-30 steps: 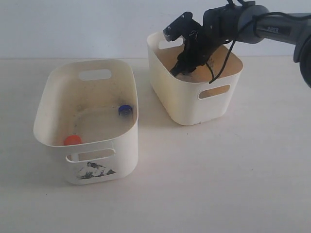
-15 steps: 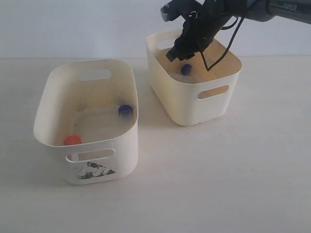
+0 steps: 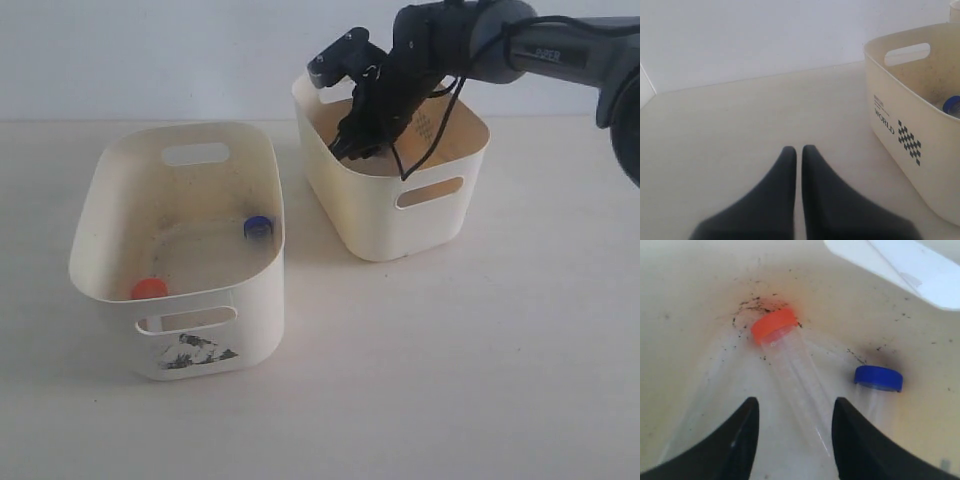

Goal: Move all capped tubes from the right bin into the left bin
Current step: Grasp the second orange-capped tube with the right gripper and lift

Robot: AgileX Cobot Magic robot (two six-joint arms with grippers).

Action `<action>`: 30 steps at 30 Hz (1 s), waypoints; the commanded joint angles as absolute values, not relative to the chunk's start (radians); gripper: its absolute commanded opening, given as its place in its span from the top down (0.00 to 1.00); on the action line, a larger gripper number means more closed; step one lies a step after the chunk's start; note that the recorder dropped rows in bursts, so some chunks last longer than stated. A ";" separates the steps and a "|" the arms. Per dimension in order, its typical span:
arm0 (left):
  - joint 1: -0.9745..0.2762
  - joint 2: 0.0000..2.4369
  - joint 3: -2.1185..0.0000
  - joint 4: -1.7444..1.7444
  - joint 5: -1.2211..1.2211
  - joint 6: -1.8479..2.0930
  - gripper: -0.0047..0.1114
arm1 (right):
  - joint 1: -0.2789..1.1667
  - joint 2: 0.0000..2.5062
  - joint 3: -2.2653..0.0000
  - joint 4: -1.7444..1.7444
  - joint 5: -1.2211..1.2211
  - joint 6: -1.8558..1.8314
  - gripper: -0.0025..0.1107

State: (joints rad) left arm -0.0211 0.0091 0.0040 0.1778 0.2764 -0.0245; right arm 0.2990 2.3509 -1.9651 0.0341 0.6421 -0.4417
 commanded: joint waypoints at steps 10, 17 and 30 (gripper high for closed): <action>-0.020 0.007 0.000 0.177 0.261 -0.036 0.92 | 0.300 2.427 -1.966 0.016 0.524 -0.478 0.42; -0.020 0.007 0.000 0.177 0.261 -0.036 0.92 | 0.300 2.477 -1.966 -0.021 0.498 -0.477 0.42; -0.020 0.007 0.000 0.177 0.261 -0.036 0.92 | 0.299 2.515 -1.966 -0.333 0.500 -0.379 0.52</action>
